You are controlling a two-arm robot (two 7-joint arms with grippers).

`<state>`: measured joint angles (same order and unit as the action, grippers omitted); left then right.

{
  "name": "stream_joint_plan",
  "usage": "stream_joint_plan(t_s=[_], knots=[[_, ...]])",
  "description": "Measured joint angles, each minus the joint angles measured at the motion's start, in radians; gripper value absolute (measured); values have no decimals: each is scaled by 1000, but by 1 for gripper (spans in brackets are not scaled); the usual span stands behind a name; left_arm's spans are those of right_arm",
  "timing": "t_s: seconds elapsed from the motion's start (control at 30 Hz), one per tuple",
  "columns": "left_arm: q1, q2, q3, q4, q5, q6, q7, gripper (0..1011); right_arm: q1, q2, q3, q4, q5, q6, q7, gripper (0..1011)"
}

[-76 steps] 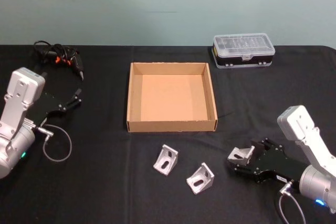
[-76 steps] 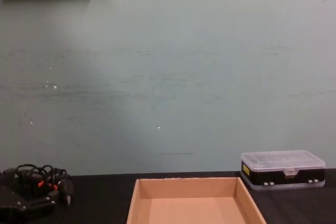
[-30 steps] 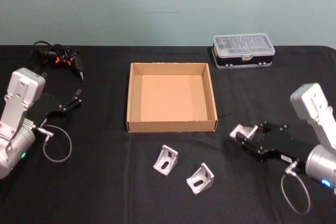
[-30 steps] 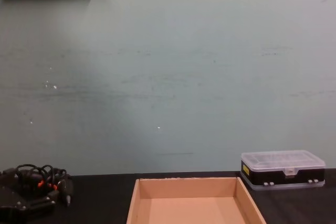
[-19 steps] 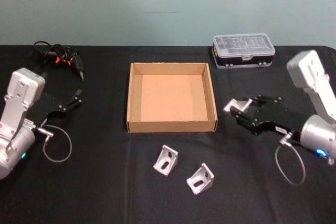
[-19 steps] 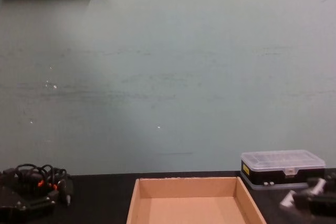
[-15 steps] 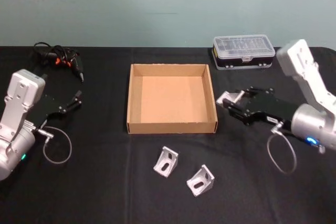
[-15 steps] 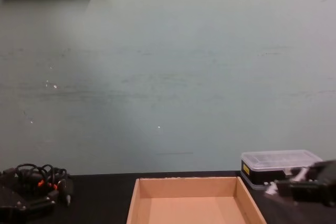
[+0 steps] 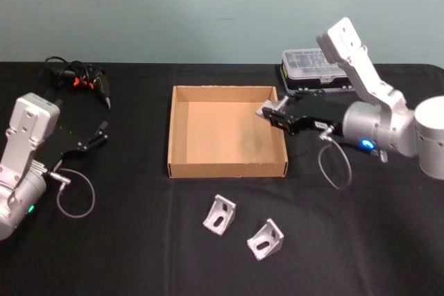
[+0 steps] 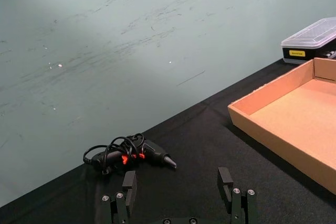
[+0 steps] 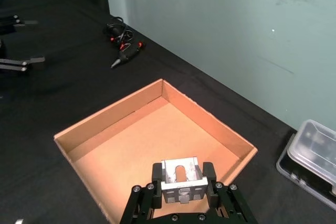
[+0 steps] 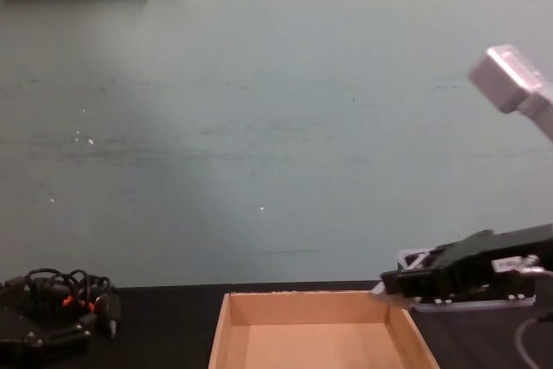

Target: Use one hand to pick up the angle iron from the table and place it into the box.

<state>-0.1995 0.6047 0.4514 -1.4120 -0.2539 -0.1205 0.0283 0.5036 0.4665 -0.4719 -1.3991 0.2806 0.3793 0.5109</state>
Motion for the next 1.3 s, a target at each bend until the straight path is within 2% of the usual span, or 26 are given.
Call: stream_joint_plan(t_s=[0.3, 0.47, 0.7, 1.0, 1.3], knots=[[0, 0, 0, 0, 0, 0, 0, 1011, 112, -83, -51, 178, -29, -5, 6, 456], [0, 0, 0, 0, 0, 0, 0, 1011, 160, -131, -69, 285, -43, -49, 11, 456], [0, 0, 0, 0, 0, 0, 0, 1011, 201, -185, -85, 394, -66, -84, 13, 456], [0, 0, 0, 0, 0, 0, 0, 1011, 224, -229, -86, 482, -91, -103, 0, 456], [0, 0, 0, 0, 0, 0, 0, 1011, 230, -243, -75, 509, -106, -98, -1, 453]])
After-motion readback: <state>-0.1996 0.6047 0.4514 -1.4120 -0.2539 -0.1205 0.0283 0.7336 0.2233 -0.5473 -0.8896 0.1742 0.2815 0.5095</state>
